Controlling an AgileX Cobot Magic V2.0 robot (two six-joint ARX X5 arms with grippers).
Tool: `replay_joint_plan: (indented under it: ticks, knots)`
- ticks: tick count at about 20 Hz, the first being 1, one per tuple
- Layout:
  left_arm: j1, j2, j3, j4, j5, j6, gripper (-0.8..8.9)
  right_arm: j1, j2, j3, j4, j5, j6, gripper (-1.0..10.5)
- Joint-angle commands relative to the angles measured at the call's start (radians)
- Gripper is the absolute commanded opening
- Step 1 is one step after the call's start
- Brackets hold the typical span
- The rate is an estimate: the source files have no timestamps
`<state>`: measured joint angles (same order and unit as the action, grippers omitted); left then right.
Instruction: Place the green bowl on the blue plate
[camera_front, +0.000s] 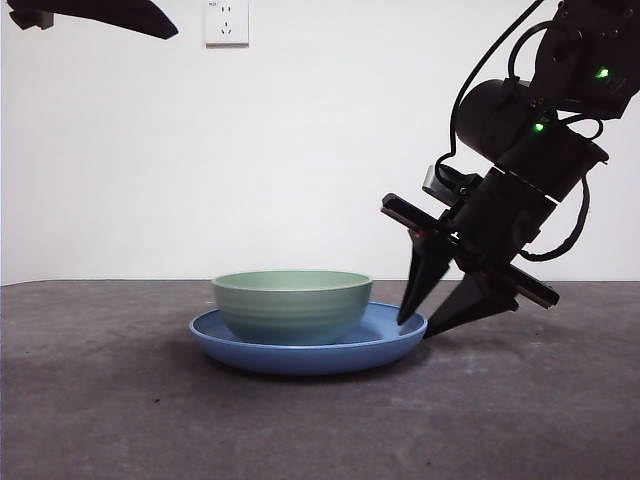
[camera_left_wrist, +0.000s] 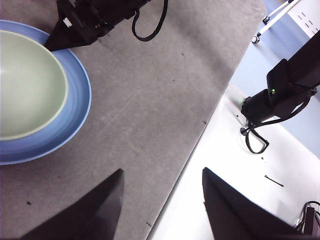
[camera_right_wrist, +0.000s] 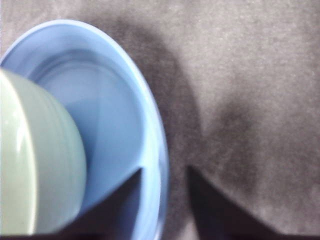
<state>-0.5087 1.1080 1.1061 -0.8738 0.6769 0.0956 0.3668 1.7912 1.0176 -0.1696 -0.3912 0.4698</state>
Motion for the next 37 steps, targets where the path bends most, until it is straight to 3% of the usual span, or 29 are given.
replay_joint_plan:
  ticks: [1,5,9,13,18,27,37]
  knots:
    - [-0.005,0.008,0.007,0.006,0.004,0.017,2.50,0.009,0.000,0.018,0.001,0.000,0.006,2.1]
    - [-0.005,0.008,0.007,0.006,0.004,0.017,2.50,0.008,-0.094,0.018,-0.037,0.051,-0.015,2.1]
    - [-0.005,0.008,0.007,0.006,0.004,0.017,2.50,0.008,-0.266,0.018,-0.136,0.093,-0.103,2.1]
    - [-0.005,0.008,0.007,0.006,0.004,0.017,2.50,0.018,-0.482,0.018,-0.305,0.064,-0.212,2.1]
    - [-0.005,0.008,0.007,0.006,0.004,0.017,2.50,0.028,-0.706,0.018,-0.503,-0.008,-0.293,2.1]
    - [-0.005,0.008,0.007,0.005,0.004,0.016,2.49,0.038,-0.895,0.018,-0.790,-0.145,-0.365,2.1]
    - [-0.005,0.008,0.007,0.005,0.004,0.016,2.49,0.040,-0.930,0.018,-0.824,-0.142,-0.383,2.1]
